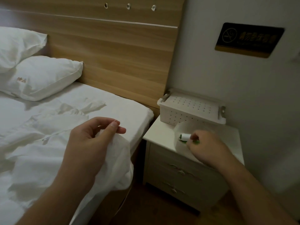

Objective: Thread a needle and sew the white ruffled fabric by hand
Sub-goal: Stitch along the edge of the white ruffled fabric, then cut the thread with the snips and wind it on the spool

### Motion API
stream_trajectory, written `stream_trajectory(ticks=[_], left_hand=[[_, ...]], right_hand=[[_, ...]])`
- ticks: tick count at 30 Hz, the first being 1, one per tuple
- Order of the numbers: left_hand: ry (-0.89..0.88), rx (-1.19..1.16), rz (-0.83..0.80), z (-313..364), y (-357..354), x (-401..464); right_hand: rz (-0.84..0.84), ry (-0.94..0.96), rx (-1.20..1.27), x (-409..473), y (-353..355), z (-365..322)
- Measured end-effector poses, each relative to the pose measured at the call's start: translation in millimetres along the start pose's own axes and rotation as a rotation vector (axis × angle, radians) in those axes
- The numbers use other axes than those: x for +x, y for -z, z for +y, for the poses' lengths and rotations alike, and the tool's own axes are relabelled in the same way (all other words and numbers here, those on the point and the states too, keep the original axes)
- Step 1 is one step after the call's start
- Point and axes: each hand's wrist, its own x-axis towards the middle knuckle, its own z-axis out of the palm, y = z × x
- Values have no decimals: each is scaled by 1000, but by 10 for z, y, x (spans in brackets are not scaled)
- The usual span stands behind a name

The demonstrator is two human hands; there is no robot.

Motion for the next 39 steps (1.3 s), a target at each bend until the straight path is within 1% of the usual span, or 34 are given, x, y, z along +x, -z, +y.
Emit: stream_trajectory(ticks=[2,4,7,10,11,13,15,18,21,25,28,32,36,39], left_hand=[[11,-15,22,-6,-84,59],[15,-8,36,-13,-168,135],[3,-13,43,-49,-292,258],[2,-9,31,-99,-363,304],[2,-3,24,-121,-371,307],[10,10,14,-173,-386,317],[9,4,22,-205,-379,337],[4,-11,22,-222,-376,362],[-11,-10,15,-240,-368,383],[-18,-6,11,-258,-366,390],[-20,-4,8,-241,-354,373],[-21,0,10,-227,-335,369],[-22,9,6,-204,-329,347],[-12,-4,13,-196,-316,351]], right_hand=[[-95,-1,-47,6,-96,110],[-89,41,-90,21,-193,149],[-46,69,-72,78,-272,166],[-93,77,-18,127,-242,193],[-64,69,20,151,-208,202],[53,7,69,255,-132,236],[103,-52,-12,413,-91,276],[7,-101,-213,615,-156,319],[-32,-98,-316,727,-235,316],[-7,-114,-352,797,-283,295],[-23,-139,-348,826,-285,276],[-45,-124,-381,788,-254,242],[-14,-120,-429,720,-130,194],[48,-134,-419,651,22,161]])
